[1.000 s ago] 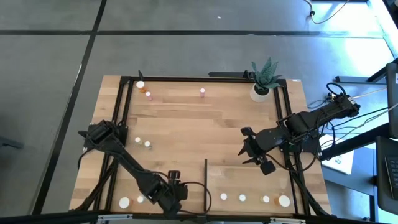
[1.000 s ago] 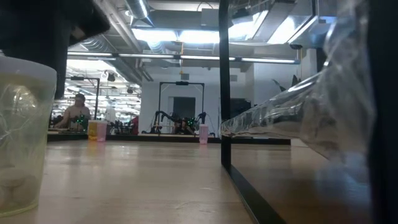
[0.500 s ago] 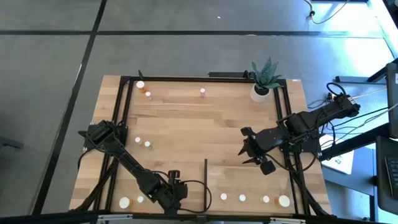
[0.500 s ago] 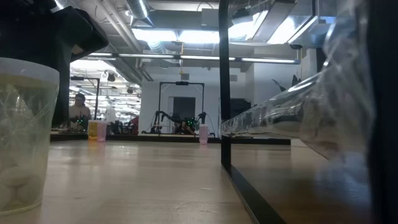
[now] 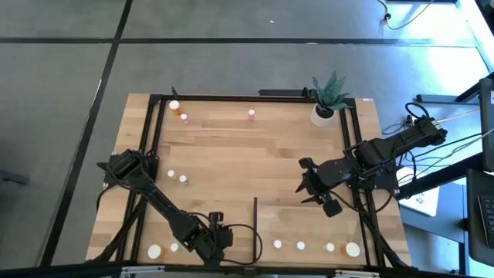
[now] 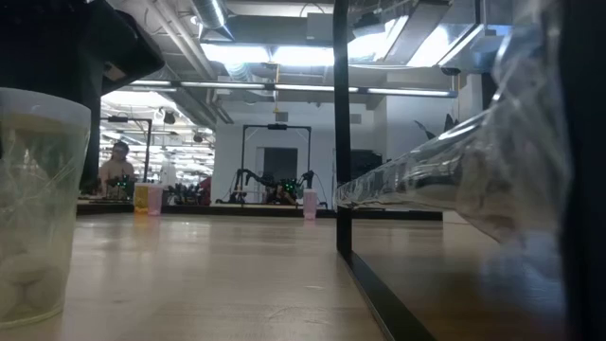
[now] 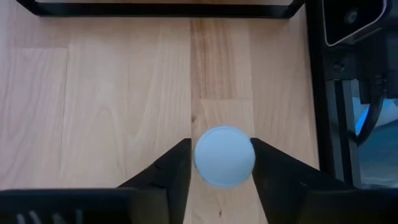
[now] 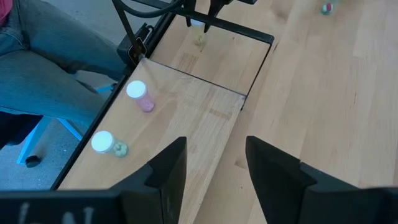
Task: Pick and place medicine bottles onto shelf by color
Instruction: Put the bottom yellow pill bottle on the shelf aligned with the other yellow pill bottle
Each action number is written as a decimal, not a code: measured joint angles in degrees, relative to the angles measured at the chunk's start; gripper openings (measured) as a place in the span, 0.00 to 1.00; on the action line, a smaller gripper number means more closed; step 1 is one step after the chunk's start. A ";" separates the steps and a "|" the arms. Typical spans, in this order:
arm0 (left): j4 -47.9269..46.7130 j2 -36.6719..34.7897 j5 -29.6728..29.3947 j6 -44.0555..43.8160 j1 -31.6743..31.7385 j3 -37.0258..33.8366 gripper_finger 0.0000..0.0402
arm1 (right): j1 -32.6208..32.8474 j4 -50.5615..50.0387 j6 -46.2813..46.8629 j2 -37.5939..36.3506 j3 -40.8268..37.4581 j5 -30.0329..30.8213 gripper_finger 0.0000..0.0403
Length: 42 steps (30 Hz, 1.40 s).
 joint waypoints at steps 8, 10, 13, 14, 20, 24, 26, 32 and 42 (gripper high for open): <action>0.39 -0.01 -0.09 -0.12 -0.02 0.00 0.25 | 0.00 0.00 0.00 0.00 -0.02 0.00 0.41; 0.51 -0.02 -0.09 -0.44 -0.02 0.00 0.24 | 0.00 0.00 0.01 0.00 -0.02 0.00 0.41; 0.59 -0.02 -0.04 -1.51 -0.03 0.22 0.24 | 0.00 0.00 0.00 0.00 -0.02 0.00 0.41; 0.59 -0.02 -0.05 -1.53 -0.11 0.47 0.23 | 0.00 0.00 0.00 0.00 -0.02 0.00 0.41; -4.36 -0.11 0.04 -1.29 -0.80 4.78 0.23 | -0.01 0.00 0.00 0.00 -0.02 -0.01 0.41; -12.14 -0.24 0.04 -1.46 -1.22 10.21 0.23 | -0.02 0.00 0.00 0.00 -0.02 -0.02 0.41; -16.82 -0.24 0.01 -1.50 -1.33 13.60 0.23 | -0.01 -0.04 0.00 0.00 -0.02 -0.02 0.41; -32.54 -0.28 -0.87 -3.12 -1.33 24.45 0.23 | -0.01 -1.28 0.14 0.00 -0.02 -0.02 0.41; -53.01 -0.37 -5.82 -0.51 1.66 43.53 0.23 | -0.02 -3.12 0.17 0.00 -0.02 -1.07 0.41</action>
